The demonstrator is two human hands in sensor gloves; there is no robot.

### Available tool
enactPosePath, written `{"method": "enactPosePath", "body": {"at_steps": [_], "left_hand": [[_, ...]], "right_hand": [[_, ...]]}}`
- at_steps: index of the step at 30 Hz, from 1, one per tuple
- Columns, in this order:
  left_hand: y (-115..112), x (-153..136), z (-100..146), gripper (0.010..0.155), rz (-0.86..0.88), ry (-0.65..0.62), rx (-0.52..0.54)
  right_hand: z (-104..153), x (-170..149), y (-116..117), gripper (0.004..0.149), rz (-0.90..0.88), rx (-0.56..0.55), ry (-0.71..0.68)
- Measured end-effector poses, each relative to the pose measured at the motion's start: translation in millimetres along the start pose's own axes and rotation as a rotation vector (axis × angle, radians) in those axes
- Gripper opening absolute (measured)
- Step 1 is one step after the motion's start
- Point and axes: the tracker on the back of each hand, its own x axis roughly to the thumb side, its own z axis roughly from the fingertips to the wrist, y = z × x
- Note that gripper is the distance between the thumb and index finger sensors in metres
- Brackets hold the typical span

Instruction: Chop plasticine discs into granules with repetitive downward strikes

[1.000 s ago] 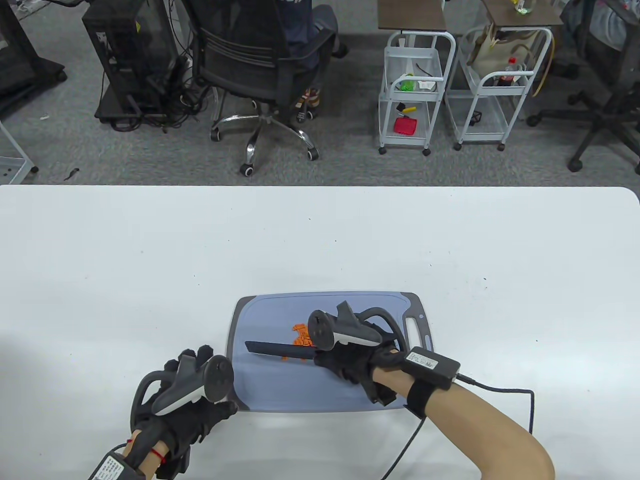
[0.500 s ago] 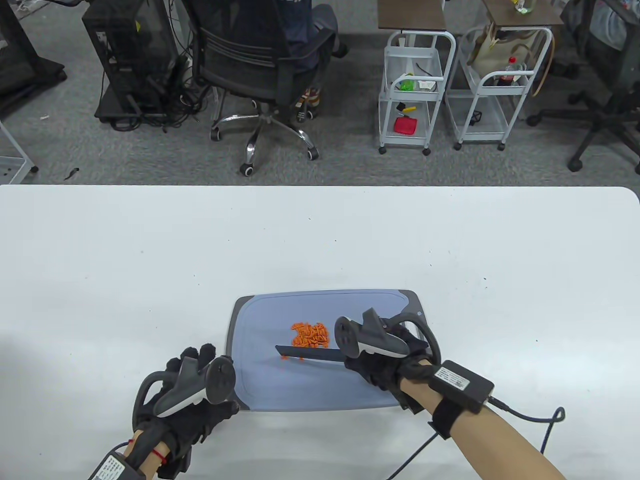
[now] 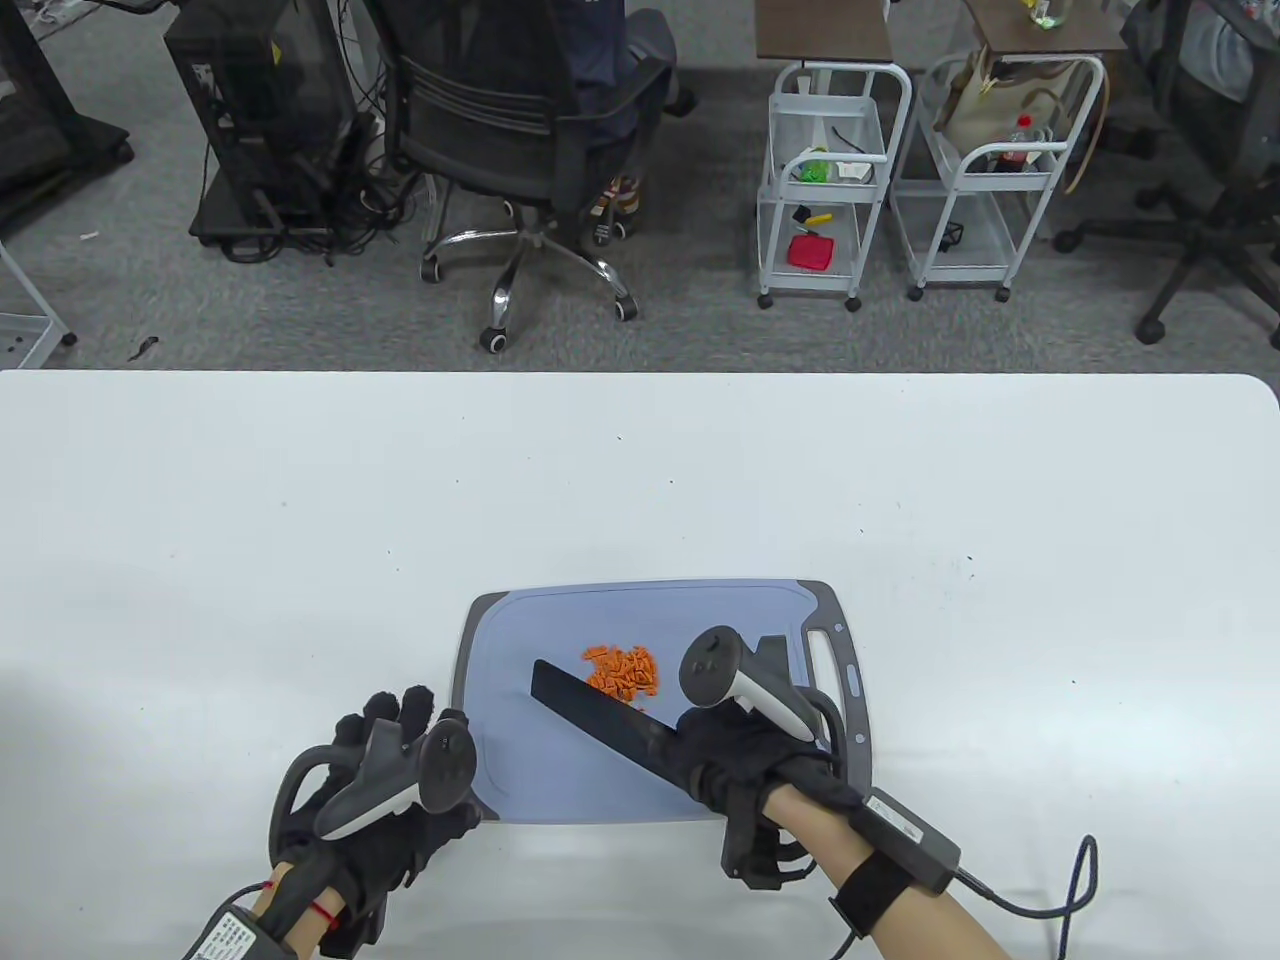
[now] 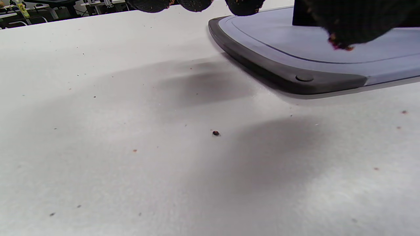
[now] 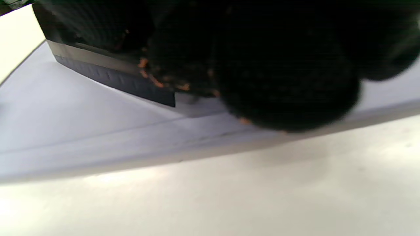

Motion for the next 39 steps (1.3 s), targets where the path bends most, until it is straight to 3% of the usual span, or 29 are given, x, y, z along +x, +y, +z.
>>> {"method": "enactPosePath", "body": {"at_steps": [3, 6, 8, 9, 10, 15, 21, 23, 26, 28, 32, 34, 39], "left_hand": [[2, 0, 1, 0.091, -0.014, -0.008, 0.011], [2, 1, 1, 0.091, -0.013, -0.012, 0.013], [3, 3, 3, 0.091, -0.014, -0.017, 0.020], [3, 4, 3, 0.091, -0.012, -0.020, 0.020], [3, 5, 4, 0.091, -0.011, -0.022, 0.021], [1, 6, 4, 0.091, -0.014, -0.024, 0.011], [-1, 3, 0, 0.091, -0.013, -0.015, -0.011], [-1, 3, 1, 0.091, -0.012, -0.014, -0.008], [-1, 2, 1, 0.090, -0.006, -0.016, -0.007], [-1, 3, 1, 0.091, -0.011, -0.016, -0.012], [0, 2, 1, 0.091, -0.013, -0.013, -0.013], [0, 1, 1, 0.091, -0.007, -0.011, -0.013], [0, 2, 1, 0.091, -0.017, -0.004, -0.020]], "right_hand": [[7, -21, -8, 0.057, -0.035, -0.028, 0.049], [19, -36, -13, 0.056, -0.205, -0.049, 0.041], [28, -44, -18, 0.055, -0.297, -0.164, 0.100], [30, -47, -21, 0.055, -0.270, -0.283, 0.201], [30, -48, -21, 0.054, -0.251, -0.312, 0.241], [26, -30, -11, 0.053, -0.139, -0.342, 0.290], [33, 2, -4, 0.052, -0.069, -0.319, 0.196], [30, 9, -13, 0.052, -0.002, -0.393, 0.162], [6, 16, -34, 0.052, 0.114, -0.531, -0.003], [-17, 21, -43, 0.050, 0.191, -0.564, -0.119], [-42, 30, -44, 0.049, 0.234, -0.458, -0.249], [-40, 32, -37, 0.048, 0.293, -0.417, -0.267], [-26, 20, -31, 0.046, 0.299, -0.443, -0.319]]}}
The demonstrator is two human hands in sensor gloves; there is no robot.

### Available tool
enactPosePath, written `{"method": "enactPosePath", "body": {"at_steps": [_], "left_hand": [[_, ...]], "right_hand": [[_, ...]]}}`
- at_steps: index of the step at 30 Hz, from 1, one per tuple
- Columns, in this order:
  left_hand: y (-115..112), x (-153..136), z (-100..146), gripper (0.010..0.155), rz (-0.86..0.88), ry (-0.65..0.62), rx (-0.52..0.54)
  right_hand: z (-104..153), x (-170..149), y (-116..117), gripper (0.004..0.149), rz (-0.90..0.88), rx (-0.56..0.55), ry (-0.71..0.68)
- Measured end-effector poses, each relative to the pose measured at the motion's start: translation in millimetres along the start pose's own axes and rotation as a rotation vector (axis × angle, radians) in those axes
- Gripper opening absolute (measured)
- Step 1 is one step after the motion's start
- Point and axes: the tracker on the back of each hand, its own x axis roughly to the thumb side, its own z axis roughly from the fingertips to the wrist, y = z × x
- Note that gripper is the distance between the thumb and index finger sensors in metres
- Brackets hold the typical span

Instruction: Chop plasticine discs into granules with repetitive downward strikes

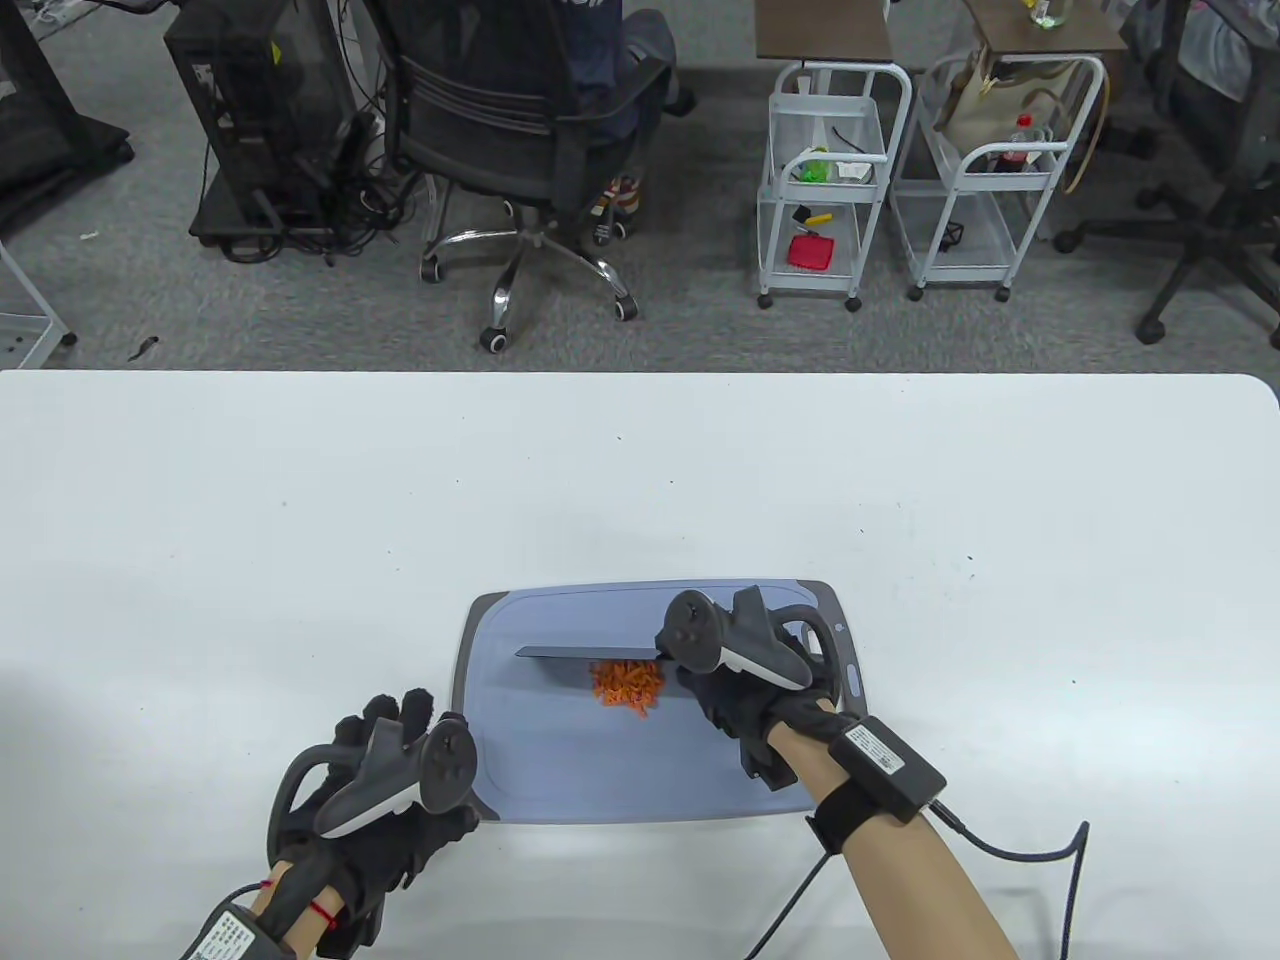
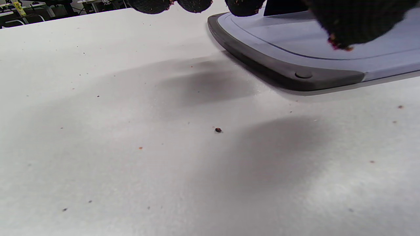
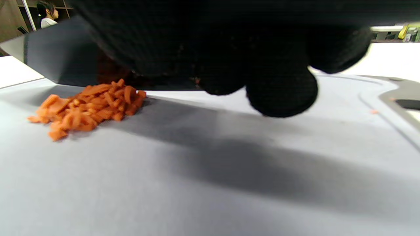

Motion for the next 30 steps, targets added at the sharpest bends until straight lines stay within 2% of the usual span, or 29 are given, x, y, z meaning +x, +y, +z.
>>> {"method": "enactPosePath", "body": {"at_steps": [3, 7, 10, 11, 12, 14, 16, 18, 21, 23, 25, 30], "left_hand": [[-1, 2, 1, 0.091, -0.005, -0.015, 0.002], [-1, 2, 1, 0.091, 0.002, -0.013, 0.013], [-1, 4, 1, 0.090, -0.006, -0.012, 0.020], [-1, 5, 1, 0.090, -0.006, -0.020, 0.026], [-1, 6, 0, 0.090, 0.001, -0.026, 0.033], [0, 8, 1, 0.091, 0.011, -0.026, 0.047], [2, 8, 2, 0.092, 0.018, -0.032, 0.063], [2, 8, 2, 0.092, 0.030, -0.040, 0.093], [2, 8, 1, 0.092, 0.029, -0.034, 0.107], [2, 8, 1, 0.092, 0.039, -0.033, 0.121], [0, 9, 0, 0.092, 0.036, -0.029, 0.115], [-3, 13, -2, 0.092, 0.019, -0.031, 0.096]], "right_hand": [[12, -9, -6, 0.047, -0.058, -0.058, 0.031], [48, -25, -27, 0.054, -0.150, -0.129, 0.289], [82, -45, -34, 0.058, -0.197, -0.062, 0.485], [89, -50, -33, 0.058, -0.223, -0.081, 0.510], [100, -54, -32, 0.058, -0.197, -0.139, 0.577], [113, -57, -28, 0.057, 0.012, -0.220, 0.671], [118, -58, -18, 0.054, 0.116, -0.293, 0.748], [117, -57, -8, 0.053, 0.185, -0.292, 0.797], [112, -50, 1, 0.052, 0.238, -0.217, 0.781], [108, -44, 9, 0.052, 0.291, -0.208, 0.749], [105, -39, 17, 0.055, 0.278, -0.093, 0.727], [98, -33, 29, 0.062, 0.202, 0.001, 0.646]]}}
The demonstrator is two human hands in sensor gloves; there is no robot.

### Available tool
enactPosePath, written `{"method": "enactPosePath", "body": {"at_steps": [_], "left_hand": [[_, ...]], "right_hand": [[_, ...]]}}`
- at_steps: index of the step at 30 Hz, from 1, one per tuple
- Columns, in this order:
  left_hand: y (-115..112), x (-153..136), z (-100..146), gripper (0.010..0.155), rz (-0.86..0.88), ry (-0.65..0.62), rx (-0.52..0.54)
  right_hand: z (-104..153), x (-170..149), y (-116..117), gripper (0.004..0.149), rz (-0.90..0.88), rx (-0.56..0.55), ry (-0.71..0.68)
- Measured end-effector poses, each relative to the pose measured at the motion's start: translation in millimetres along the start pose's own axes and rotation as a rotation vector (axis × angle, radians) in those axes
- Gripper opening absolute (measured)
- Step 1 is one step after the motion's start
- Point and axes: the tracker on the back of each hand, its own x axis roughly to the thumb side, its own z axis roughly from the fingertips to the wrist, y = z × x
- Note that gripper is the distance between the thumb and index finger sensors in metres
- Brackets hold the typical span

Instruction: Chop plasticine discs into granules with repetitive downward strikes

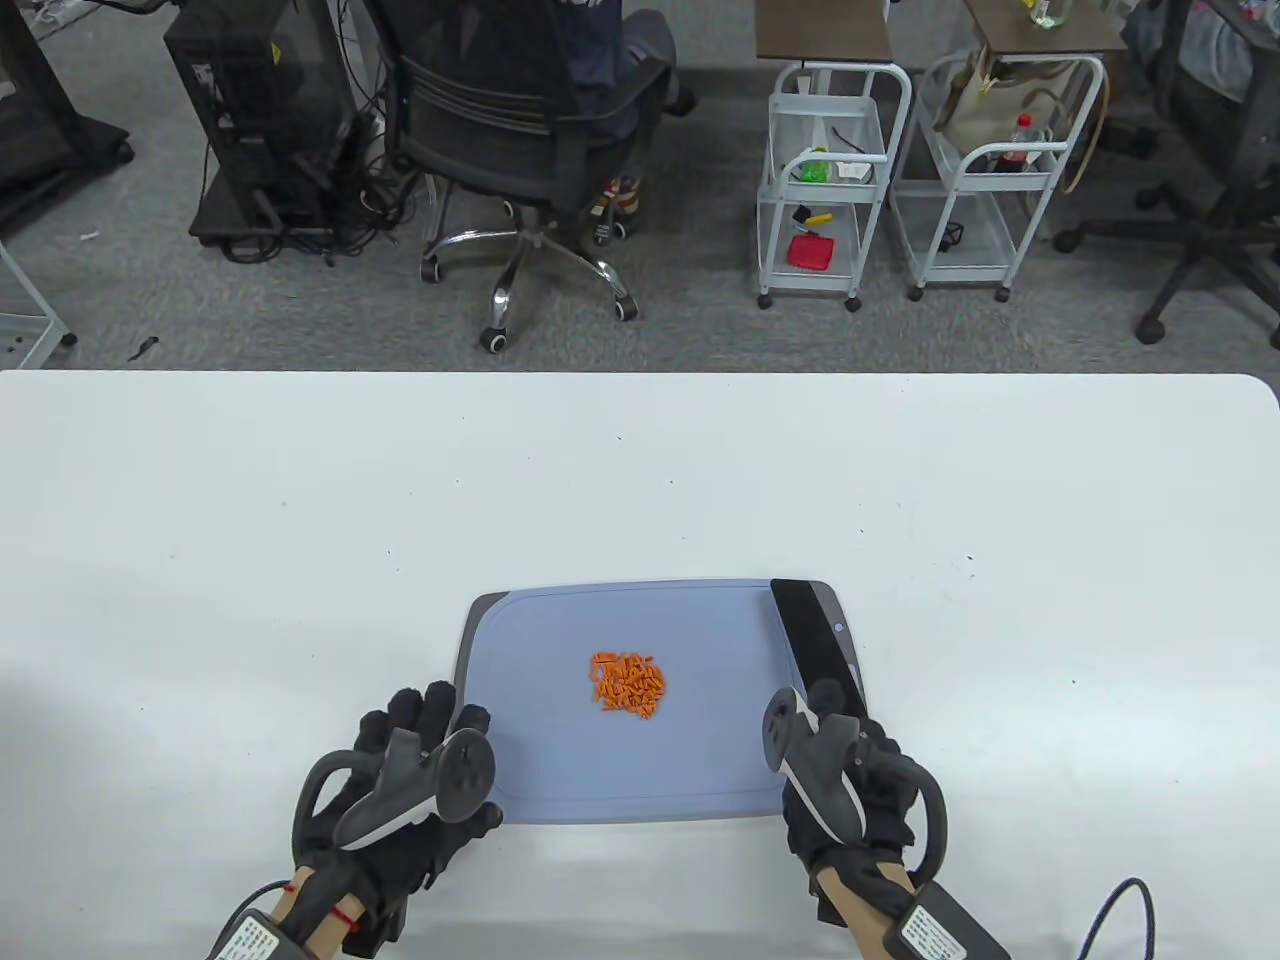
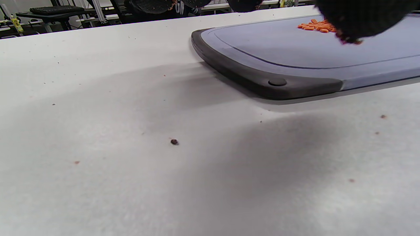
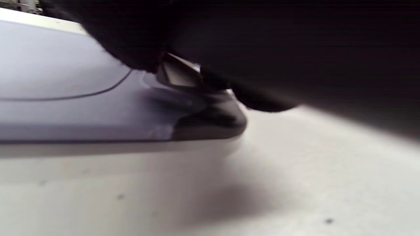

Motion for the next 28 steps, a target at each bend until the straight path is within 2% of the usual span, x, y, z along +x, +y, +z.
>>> {"method": "enactPosePath", "body": {"at_steps": [2, 3, 7, 11, 14, 17, 23, 26, 28], "left_hand": [[1, 0, 1, 0.092, 0.003, -0.004, 0.004], [2, 0, 2, 0.092, 0.007, -0.009, 0.010], [6, -1, 5, 0.092, 0.017, -0.013, 0.038], [9, -3, 5, 0.092, 0.036, -0.017, 0.062], [11, -4, 4, 0.090, 0.059, -0.018, 0.109], [14, -4, 6, 0.089, 0.086, -0.017, 0.147], [16, 0, 9, 0.091, 0.099, -0.036, 0.221], [14, 0, 8, 0.092, 0.082, -0.033, 0.208], [12, -1, 7, 0.093, 0.071, -0.027, 0.193]], "right_hand": [[-3, 4, 5, 0.062, 0.025, 0.076, -0.028], [-2, 4, 5, 0.062, 0.030, 0.027, -0.025], [-3, -1, 1, 0.063, -0.010, 0.012, -0.005], [7, -14, -22, 0.074, -0.196, -0.159, -0.039], [18, -23, -34, 0.077, -0.350, -0.256, -0.141], [25, -28, -38, 0.084, -0.461, -0.287, -0.251], [23, -23, -27, 0.090, -0.513, -0.227, -0.394], [22, -16, -19, 0.091, -0.486, -0.172, -0.423], [22, -11, -15, 0.089, -0.460, -0.177, -0.415]]}}
